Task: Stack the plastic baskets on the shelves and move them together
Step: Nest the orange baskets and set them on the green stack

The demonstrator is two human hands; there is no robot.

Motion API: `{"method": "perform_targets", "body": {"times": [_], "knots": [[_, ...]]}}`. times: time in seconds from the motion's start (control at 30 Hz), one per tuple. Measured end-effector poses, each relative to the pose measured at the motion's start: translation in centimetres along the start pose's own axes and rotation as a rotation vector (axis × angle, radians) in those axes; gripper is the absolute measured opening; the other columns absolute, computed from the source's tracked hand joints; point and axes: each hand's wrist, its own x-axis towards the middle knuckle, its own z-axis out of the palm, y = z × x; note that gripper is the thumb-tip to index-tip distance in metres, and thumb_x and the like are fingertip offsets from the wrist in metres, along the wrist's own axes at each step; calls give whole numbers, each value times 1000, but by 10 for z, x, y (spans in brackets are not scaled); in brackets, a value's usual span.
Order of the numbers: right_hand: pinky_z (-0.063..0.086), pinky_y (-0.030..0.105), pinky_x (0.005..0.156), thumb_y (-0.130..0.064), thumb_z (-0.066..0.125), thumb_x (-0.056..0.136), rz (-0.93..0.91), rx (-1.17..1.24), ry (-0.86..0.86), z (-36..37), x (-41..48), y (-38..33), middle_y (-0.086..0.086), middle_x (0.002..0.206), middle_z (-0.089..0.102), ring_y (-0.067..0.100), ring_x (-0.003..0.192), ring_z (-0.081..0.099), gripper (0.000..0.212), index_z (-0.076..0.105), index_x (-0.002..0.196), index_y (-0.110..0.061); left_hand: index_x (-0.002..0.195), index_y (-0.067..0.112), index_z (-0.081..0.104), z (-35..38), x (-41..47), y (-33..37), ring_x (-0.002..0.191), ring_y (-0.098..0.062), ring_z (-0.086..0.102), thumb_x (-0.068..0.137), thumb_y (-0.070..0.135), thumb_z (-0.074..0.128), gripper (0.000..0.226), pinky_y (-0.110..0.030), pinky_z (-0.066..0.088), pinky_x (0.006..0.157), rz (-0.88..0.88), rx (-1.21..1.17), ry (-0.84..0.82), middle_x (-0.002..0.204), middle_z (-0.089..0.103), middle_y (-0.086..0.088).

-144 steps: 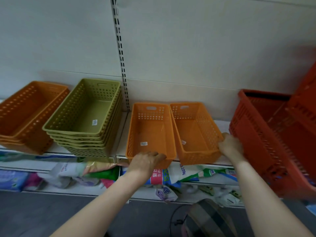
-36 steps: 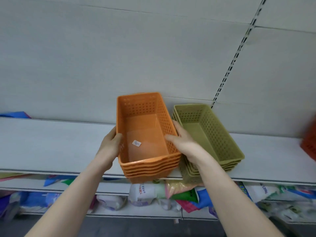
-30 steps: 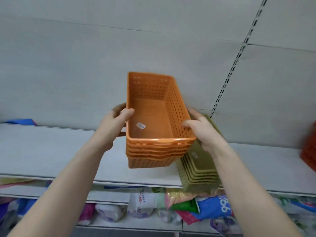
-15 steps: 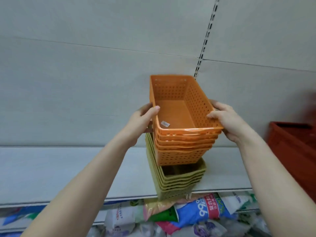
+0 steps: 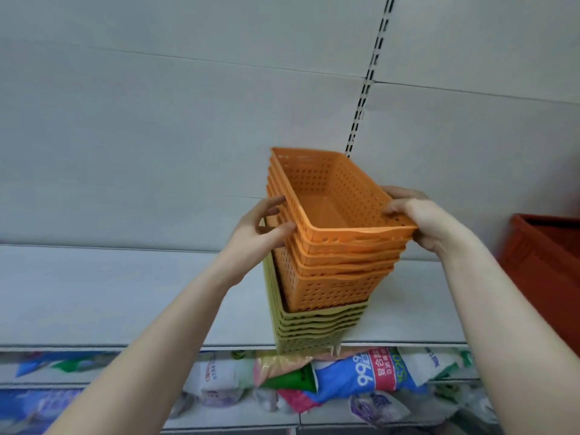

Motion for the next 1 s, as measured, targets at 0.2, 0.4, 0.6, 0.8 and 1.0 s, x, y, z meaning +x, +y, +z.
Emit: {"method": "perform_targets", "body": {"times": [0.2, 0.4, 0.6, 0.8, 1.0], "knots": [[56, 29, 57, 2, 49, 87, 32, -61, -79, 36, -5, 34, -5, 106, 71, 17, 76, 74, 57, 60, 131, -32, 144, 33, 36, -2, -17, -35, 106, -6, 62, 92, 32, 60, 58, -33, 53, 91, -124, 120, -14, 138, 49, 10], [48, 37, 92, -45, 61, 87, 103, 280, 491, 75, -56, 72, 4, 127, 63, 20, 108, 61, 48, 55, 129, -26, 145, 47, 27, -3, -10, -50, 142, 4, 16, 93, 10, 51, 68, -34, 29, 113, 181, 380, -61, 160, 9, 17], [53, 50, 86, -59, 49, 89, 223, 477, 342, 104, -86, 84, -1, 117, 61, 11, 96, 57, 49, 48, 128, -30, 110, 27, 50, -14, 2, -53, 151, -15, 4, 84, 17, 53, 28, -46, 26, 116, 420, 568, -118, 155, 31, 7], [56, 57, 81, -58, 48, 78, 289, 414, 357, 84, -72, 82, 7, 120, 61, 31, 111, 58, 55, 58, 121, -25, 110, 26, 58, -21, -3, -49, 140, -26, 30, 88, 38, 56, 26, -46, 36, 108, 615, 672, -150, 123, 51, 0], [57, 53, 79, -60, 53, 75, 296, 299, 334, 62, -24, 50, 3, 106, 62, 32, 105, 60, 55, 65, 112, -22, 109, 22, 64, -28, 19, -48, 110, -27, 47, 87, 52, 57, 38, -47, 33, 106, 686, 769, -26, 102, 56, 0]]}}
